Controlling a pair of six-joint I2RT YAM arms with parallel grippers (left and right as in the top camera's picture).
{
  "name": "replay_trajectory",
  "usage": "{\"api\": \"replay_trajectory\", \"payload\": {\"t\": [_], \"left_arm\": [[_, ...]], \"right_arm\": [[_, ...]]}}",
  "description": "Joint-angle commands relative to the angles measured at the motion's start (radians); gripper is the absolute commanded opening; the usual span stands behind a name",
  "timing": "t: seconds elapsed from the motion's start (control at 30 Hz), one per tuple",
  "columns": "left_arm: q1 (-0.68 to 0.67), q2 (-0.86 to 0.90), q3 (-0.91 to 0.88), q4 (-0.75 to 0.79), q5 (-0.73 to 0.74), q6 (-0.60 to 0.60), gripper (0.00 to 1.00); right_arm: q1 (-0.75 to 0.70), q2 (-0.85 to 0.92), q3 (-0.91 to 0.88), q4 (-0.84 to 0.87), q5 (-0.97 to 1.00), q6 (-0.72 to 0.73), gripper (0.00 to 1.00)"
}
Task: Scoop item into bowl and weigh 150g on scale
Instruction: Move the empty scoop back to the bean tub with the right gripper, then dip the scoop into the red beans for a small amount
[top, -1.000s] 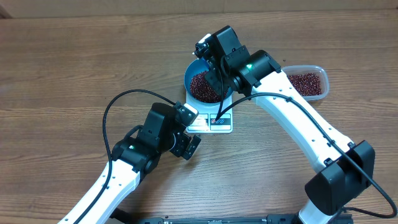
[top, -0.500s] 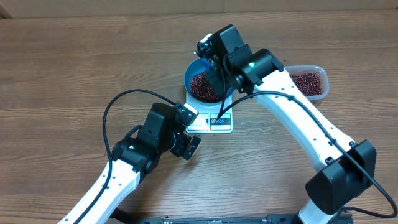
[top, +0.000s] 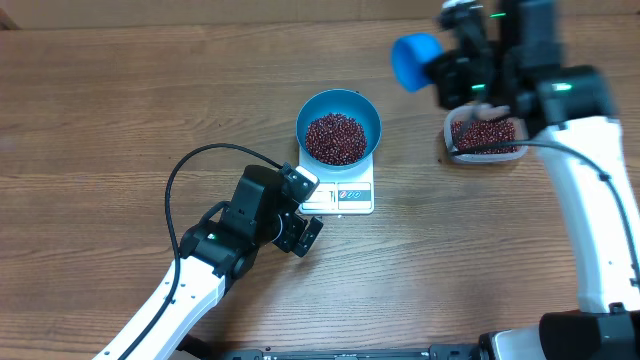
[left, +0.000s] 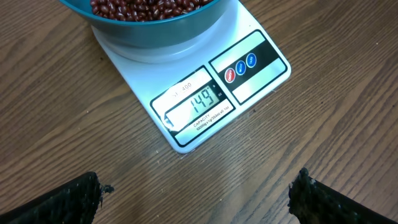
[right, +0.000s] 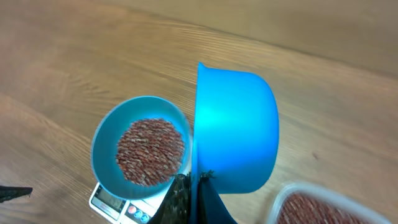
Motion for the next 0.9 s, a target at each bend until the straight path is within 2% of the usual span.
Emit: {"api": "replay_trajectory", "payload": {"t": [0.0, 0.07, 0.17, 0.4, 0.47, 0.63, 0.87], "left_arm": [[0.004, 0.003, 0.001, 0.000, -0.006, -0.021, 1.00], [0.004, 0.003, 0.001, 0.001, -0.006, -0.021, 1.00], [0.004, 0.003, 0.001, 0.000, -0.006, -0.021, 0.99], [0.004, 0.003, 0.001, 0.000, -0.006, -0.021, 1.00], [0.004, 0.003, 0.001, 0.000, -0.006, -0.021, 1.00], [0.004, 0.003, 0.001, 0.000, -0.006, -0.021, 1.00], [0.004, 0.003, 0.001, 0.000, -0.006, -0.021, 1.00]], "right_arm": [[-0.130, -0.013, 0.023, -0.048, -0.103, 0.008, 0.04], [-0.224, -0.009, 0.021, -0.101, -0.068, 0.008, 0.04], [-0.278, 0.018, 0.021, -0.163, 0.029, 0.030, 0.04], [-0.283, 0.141, 0.007, -0.208, 0.083, 0.031, 0.04], [-0.282, 0.177, 0.007, -0.239, 0.150, 0.057, 0.04], [-0.282, 0.198, 0.004, -0.259, 0.177, 0.056, 0.04], [-0.282, 0.198, -0.075, -0.196, 0.177, 0.053, 0.04]]}}
